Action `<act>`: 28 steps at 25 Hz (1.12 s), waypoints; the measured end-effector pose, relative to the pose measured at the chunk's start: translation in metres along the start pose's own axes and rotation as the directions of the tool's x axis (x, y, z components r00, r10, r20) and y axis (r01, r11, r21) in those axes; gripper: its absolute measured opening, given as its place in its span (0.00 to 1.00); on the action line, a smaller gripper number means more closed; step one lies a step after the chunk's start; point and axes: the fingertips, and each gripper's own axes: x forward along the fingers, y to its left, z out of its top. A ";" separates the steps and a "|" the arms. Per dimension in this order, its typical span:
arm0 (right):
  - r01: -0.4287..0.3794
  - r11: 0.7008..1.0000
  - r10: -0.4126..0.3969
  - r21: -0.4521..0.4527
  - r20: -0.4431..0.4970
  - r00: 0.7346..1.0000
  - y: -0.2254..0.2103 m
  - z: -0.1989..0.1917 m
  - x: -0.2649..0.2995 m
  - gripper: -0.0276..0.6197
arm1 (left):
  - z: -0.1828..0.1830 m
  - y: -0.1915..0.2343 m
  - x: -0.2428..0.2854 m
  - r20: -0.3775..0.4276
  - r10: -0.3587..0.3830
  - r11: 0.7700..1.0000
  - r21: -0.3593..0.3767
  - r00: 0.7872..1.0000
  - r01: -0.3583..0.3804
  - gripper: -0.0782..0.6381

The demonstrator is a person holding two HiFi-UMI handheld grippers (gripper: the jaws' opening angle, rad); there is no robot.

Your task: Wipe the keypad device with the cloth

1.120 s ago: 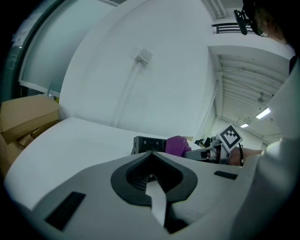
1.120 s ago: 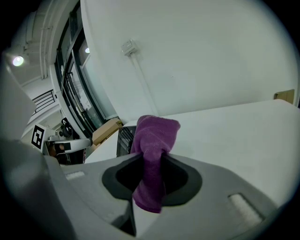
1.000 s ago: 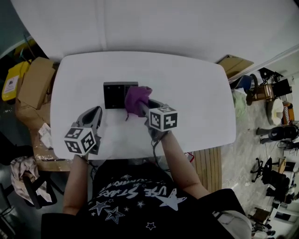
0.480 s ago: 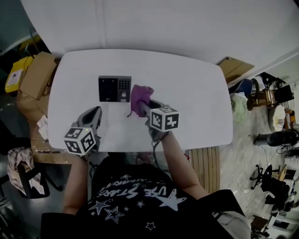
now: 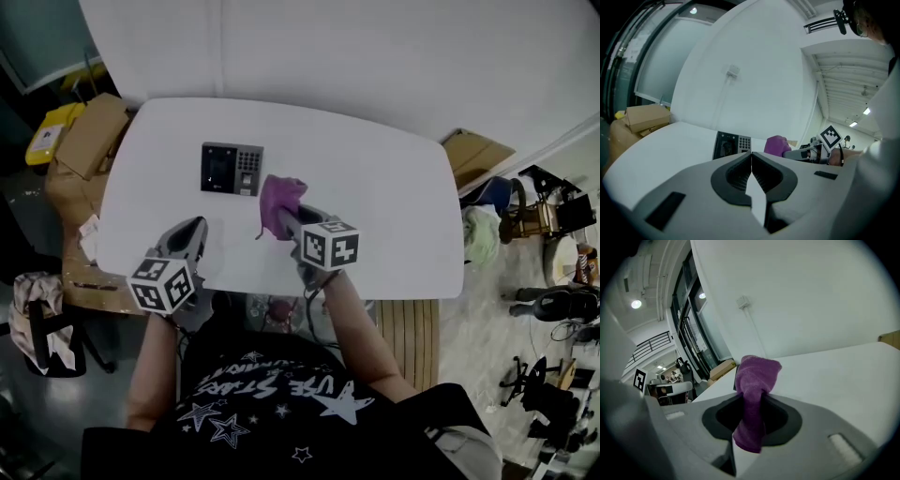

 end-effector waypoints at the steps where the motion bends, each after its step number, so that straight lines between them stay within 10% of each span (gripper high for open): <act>1: -0.010 1.000 0.010 -0.005 -0.001 1.000 0.002 -0.004 -0.004 0.19 | -0.003 -0.004 -0.004 0.005 0.008 1.000 -0.001 1.000 -0.008 0.12; 28: -0.220 0.968 0.211 -0.118 -0.088 0.974 0.025 -0.082 -0.119 0.19 | -0.080 -0.134 -0.099 0.087 0.194 0.980 -0.056 0.977 -0.189 0.12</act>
